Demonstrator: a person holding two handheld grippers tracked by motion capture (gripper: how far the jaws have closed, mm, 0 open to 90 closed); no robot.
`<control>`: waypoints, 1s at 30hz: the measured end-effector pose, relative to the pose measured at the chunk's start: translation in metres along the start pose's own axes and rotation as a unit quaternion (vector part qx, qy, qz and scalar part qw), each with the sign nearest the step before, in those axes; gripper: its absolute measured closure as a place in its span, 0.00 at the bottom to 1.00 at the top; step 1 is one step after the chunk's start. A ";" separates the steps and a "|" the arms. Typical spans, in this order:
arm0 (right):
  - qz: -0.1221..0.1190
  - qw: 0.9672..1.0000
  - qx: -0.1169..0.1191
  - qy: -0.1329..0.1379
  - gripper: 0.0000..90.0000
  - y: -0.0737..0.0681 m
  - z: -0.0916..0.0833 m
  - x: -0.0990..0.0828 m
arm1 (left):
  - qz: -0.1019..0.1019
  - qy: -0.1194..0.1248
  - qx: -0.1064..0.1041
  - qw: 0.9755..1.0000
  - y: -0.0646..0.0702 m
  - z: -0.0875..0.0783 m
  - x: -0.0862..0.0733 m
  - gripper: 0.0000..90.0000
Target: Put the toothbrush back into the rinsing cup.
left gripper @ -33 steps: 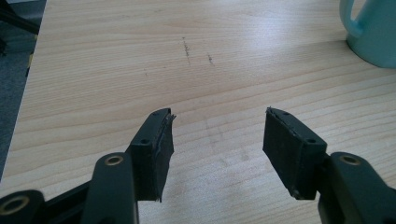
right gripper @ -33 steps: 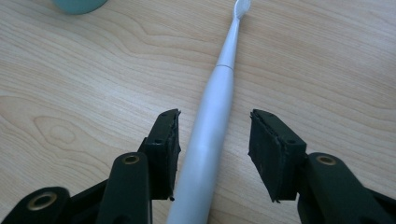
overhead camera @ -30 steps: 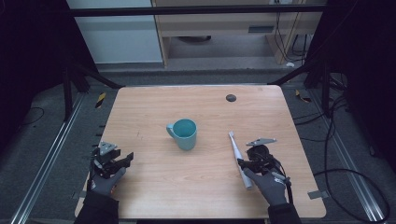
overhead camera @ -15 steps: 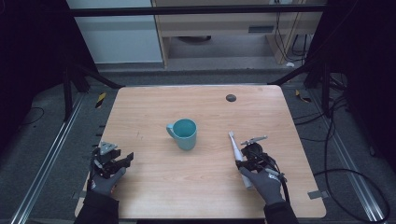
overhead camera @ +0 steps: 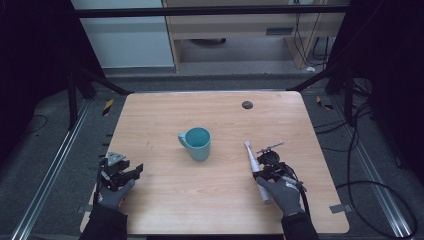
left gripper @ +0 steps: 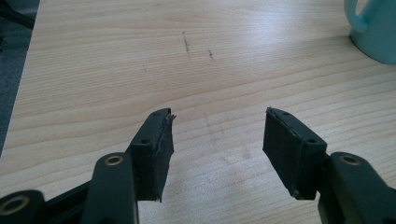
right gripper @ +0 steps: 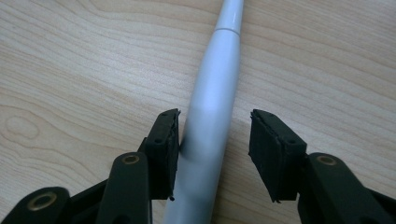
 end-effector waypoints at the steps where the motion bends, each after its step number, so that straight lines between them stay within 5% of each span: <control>1: 0.000 1.000 0.000 0.000 0.59 0.000 0.000 0.000 | 0.000 0.000 0.000 1.000 0.000 0.000 0.000 0.46; 14: -0.002 0.999 0.002 -0.052 0.68 -0.003 0.011 0.000 | 0.000 -0.002 0.000 1.000 0.000 0.001 0.000 0.46; 30: 0.001 0.998 -0.003 -0.061 0.74 -0.003 0.010 0.002 | -0.001 -0.003 0.000 1.000 -0.001 0.001 0.000 0.46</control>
Point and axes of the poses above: each handheld gripper's, and its own axes: z roughly forward along the jaws, x roughly out of its top, y roughly to its right, the point moved 4 cm from there along z, roughly forward along the jaws, and after that the axes turned 3 degrees about x, right-handed, at the moved point
